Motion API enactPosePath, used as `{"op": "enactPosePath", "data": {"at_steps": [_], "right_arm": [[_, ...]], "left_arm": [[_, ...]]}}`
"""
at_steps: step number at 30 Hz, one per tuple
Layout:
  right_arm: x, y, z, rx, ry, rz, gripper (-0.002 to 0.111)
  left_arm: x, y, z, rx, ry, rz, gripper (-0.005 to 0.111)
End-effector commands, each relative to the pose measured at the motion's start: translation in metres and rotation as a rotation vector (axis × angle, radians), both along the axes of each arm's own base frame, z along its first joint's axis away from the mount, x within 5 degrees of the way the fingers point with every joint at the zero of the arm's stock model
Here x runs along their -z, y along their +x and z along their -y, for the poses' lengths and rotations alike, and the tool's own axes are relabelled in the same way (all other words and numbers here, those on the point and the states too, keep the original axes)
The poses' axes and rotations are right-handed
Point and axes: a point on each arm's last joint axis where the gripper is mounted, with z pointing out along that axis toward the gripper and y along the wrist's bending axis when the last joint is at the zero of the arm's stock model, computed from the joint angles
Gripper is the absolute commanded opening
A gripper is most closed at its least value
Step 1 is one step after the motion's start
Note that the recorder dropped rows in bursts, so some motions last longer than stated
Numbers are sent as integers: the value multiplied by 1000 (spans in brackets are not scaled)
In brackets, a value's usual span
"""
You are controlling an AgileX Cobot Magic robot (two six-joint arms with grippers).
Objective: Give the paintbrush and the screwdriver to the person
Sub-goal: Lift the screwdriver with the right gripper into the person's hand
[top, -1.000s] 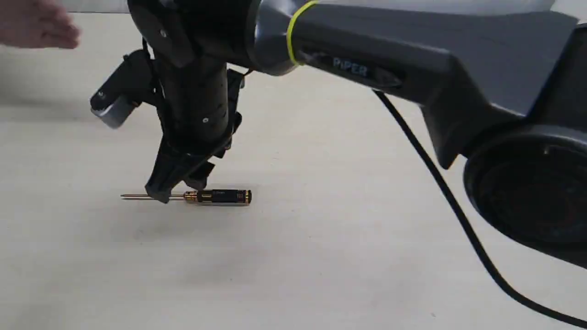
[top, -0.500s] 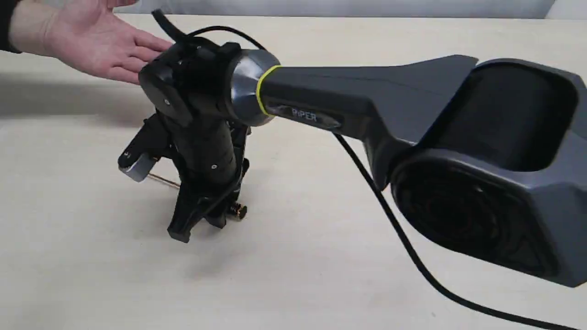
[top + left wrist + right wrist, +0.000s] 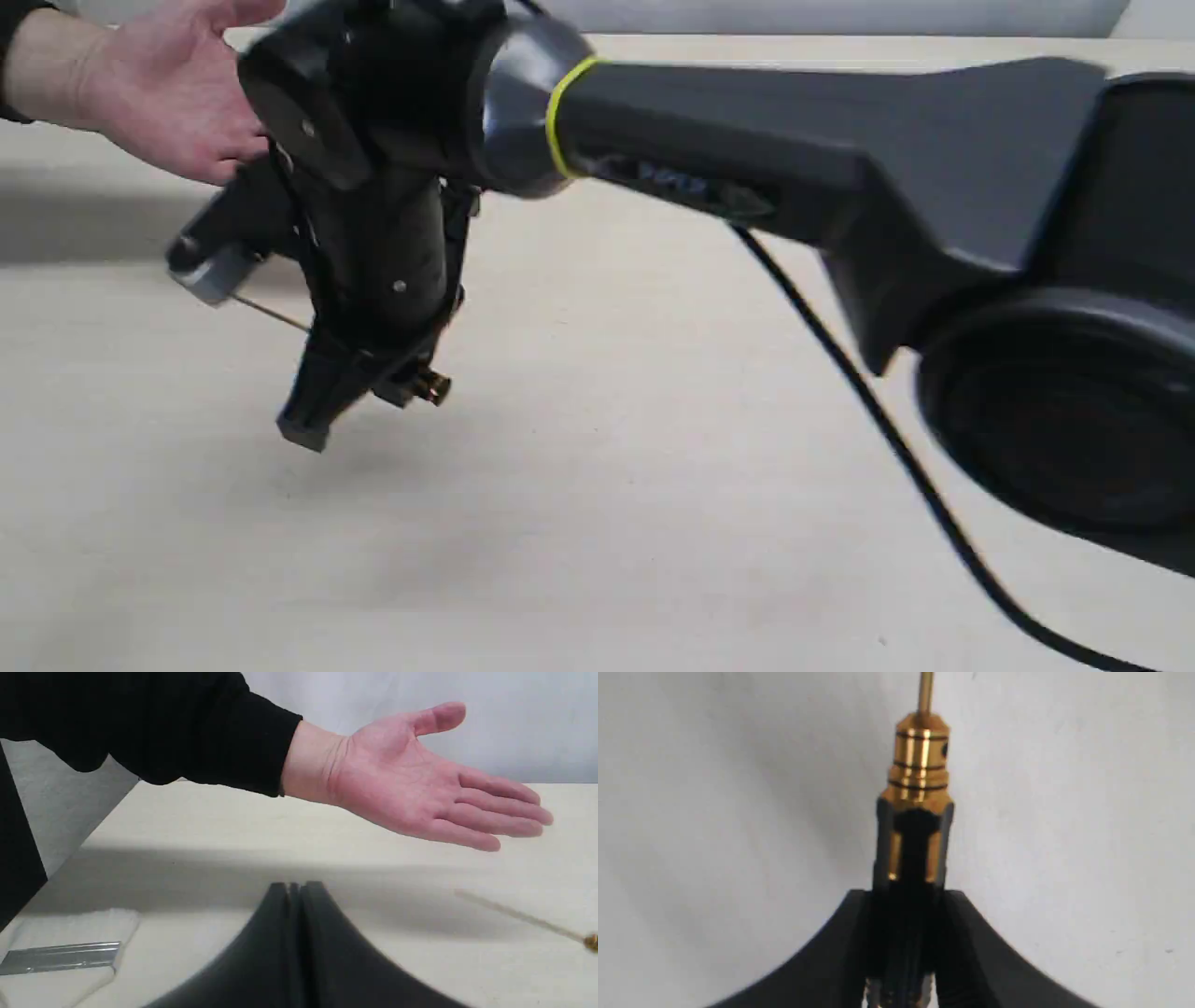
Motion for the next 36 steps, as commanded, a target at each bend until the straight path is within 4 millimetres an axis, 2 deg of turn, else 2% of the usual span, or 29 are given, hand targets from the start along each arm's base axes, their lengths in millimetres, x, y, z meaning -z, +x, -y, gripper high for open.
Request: {"op": "enactPosePath", "data": {"at_steps": [1, 5, 7, 9, 12, 18, 20, 22, 24, 27, 28, 29, 30, 34, 35, 36], "right_arm": [[-72, -10, 2, -7, 160, 104, 4], [-140, -12, 3, 29, 382, 250, 4], [-157, -9, 0, 39, 471, 306, 4], [-164, -5, -6, 38, 531, 347, 4], [-152, 6, -17, 40, 568, 374, 4], [-91, 36, -27, 76, 483, 321, 4], [-78, 42, -28, 86, 472, 317, 6], [-75, 43, -30, 106, 492, 313, 12], [-79, 44, -31, 107, 508, 324, 25], [-95, 40, -26, 107, 523, 335, 46], [-106, 39, -20, 119, 518, 345, 50], [-115, 38, -16, 144, 512, 355, 49], [-127, 38, -8, 173, 500, 378, 44], [-180, 36, 32, 284, 481, 485, 5], [-198, 32, 43, 296, 513, 499, 5], [-207, 30, 50, 302, 532, 508, 5]], "left_arm": [[-1, 0, 0, 6, -6, 13, 0], [0, 0, 0, 6, -6, 11, 0], [0, 0, 0, 6, -6, 11, 0], [0, 0, 0, 6, -6, 11, 0], [0, 0, 0, 6, -6, 11, 0], [0, 0, 0, 6, -6, 11, 0], [0, 0, 0, 6, -6, 11, 0], [0, 0, 0, 6, -6, 11, 0], [0, 0, 0, 6, -6, 11, 0], [0, 0, 0, 6, -6, 11, 0], [0, 0, 0, 6, -6, 11, 0], [0, 0, 0, 6, -6, 11, 0], [0, 0, 0, 6, -6, 11, 0], [-1, 0, 0, 6, -2, 13, 0], [-1, 0, 0, 6, -2, 13, 0], [0, 0, 0, 6, -3, 11, 0]]}}
